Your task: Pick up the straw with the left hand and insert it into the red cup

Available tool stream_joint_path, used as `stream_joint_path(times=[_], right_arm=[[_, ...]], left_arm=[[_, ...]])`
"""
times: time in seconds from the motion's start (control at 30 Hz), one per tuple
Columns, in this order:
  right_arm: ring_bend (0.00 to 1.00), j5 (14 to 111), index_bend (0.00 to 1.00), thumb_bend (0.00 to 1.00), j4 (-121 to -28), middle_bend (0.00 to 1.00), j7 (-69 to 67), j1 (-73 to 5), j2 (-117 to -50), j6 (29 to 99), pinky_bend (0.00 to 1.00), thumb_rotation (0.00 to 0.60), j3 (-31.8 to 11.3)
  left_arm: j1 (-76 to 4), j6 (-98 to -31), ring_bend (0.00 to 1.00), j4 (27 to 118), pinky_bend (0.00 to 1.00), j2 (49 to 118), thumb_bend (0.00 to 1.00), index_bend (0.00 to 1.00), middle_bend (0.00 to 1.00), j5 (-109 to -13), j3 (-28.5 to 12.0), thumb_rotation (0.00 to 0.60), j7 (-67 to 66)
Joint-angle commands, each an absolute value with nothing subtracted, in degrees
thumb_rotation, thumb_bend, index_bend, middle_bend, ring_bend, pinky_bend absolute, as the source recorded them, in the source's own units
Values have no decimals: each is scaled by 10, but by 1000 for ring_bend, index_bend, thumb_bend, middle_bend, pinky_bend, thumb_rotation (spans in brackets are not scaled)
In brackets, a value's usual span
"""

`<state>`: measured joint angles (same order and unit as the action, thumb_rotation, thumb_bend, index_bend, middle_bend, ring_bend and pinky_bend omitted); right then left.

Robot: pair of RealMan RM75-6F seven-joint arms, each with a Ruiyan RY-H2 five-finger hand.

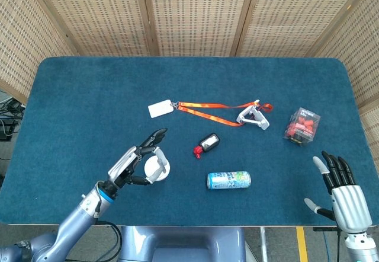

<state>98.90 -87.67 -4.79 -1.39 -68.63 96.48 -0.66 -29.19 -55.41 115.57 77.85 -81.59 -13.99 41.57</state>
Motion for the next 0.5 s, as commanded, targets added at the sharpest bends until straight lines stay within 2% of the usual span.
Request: stream_joint_path(times=[0.03,0.5], right_arm=[[0,990,96,53,-877,0,-48,-14,-686,965,0,600,-7],[0,991,96,53,-878,0,-42,-14,-688,963,0,600,-6]], left_arm=[[-288,-564,0,1125,0,789,449,631,0,-830,-122,600,436],[-305,-565,0,1091,0,785,449,639,0,-809,-119,600,440]])
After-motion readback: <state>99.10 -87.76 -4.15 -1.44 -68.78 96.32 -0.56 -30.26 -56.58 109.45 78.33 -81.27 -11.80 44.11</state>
